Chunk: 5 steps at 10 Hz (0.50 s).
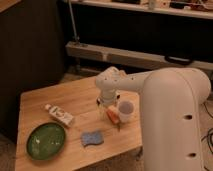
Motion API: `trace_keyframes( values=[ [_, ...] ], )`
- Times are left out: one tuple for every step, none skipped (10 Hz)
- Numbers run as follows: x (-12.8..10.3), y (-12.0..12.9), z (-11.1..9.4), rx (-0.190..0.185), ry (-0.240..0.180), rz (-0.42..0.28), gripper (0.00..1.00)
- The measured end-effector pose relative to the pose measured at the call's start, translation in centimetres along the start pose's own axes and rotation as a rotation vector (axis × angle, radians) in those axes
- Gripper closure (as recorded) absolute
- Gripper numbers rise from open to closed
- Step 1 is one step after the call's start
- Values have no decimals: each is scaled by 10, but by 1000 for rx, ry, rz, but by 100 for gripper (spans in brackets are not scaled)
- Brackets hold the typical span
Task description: Place the pepper on the white sponge
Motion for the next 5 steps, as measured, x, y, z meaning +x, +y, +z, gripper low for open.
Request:
trace_keyframes(
  values=[
    [-1, -3, 5, 9, 5, 4, 35],
    [-1, -5, 10, 9, 7, 9, 35],
    [2, -11, 15, 4, 4, 28, 35],
    [6, -15, 18, -6, 5, 48, 35],
    [7, -17, 22, -34, 1, 61, 35]
  ],
)
